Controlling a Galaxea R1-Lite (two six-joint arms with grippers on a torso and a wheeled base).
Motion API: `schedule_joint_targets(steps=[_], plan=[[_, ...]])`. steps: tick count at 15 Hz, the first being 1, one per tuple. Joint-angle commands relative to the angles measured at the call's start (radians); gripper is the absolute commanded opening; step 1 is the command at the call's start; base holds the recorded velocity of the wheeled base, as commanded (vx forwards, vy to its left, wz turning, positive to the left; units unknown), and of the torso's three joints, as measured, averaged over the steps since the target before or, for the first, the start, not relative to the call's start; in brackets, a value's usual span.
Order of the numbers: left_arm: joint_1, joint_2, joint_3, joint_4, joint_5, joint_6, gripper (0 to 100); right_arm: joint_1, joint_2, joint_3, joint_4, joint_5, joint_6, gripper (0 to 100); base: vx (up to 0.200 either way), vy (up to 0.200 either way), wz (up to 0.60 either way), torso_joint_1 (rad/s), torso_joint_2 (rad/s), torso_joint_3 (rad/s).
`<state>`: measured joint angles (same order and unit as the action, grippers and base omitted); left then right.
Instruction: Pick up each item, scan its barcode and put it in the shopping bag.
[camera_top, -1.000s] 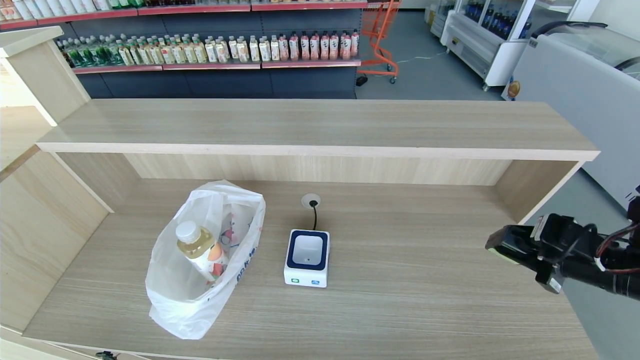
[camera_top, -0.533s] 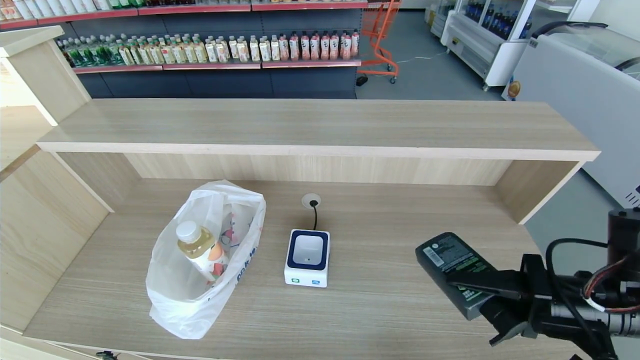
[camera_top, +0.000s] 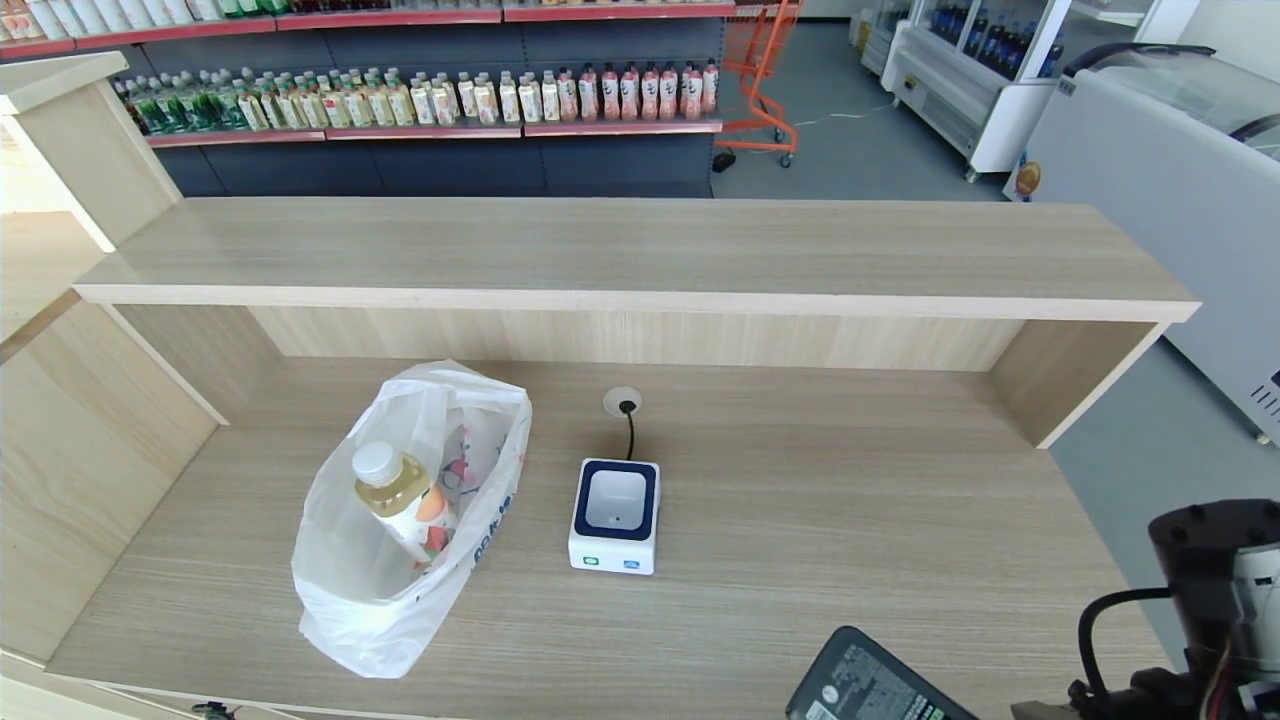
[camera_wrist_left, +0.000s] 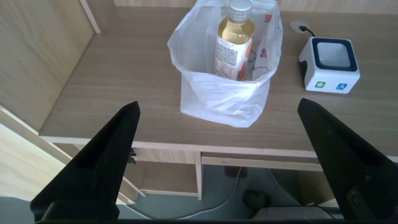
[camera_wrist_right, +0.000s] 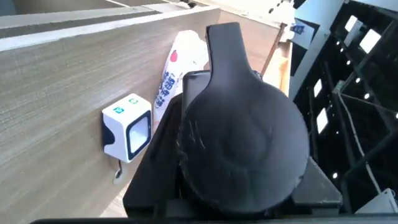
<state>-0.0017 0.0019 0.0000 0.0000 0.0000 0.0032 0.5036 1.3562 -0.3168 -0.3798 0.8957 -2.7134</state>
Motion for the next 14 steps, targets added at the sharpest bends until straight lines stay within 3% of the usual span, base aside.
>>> schedule_joint_targets(steps=[1,14], plan=[[0.000,0.000,0.000,0.000,0.000,0.000,100,-0.004,-0.022,0.007,0.002,0.025,-0.026,0,0.000,0.000,0.00,0.000,0.00,0.000],[0.000,0.000,0.000,0.000,0.000,0.000,100,-0.004,-0.129,0.028,-0.001,0.057,-0.054,0,0.000,0.000,0.00,0.000,0.00,0.000]])
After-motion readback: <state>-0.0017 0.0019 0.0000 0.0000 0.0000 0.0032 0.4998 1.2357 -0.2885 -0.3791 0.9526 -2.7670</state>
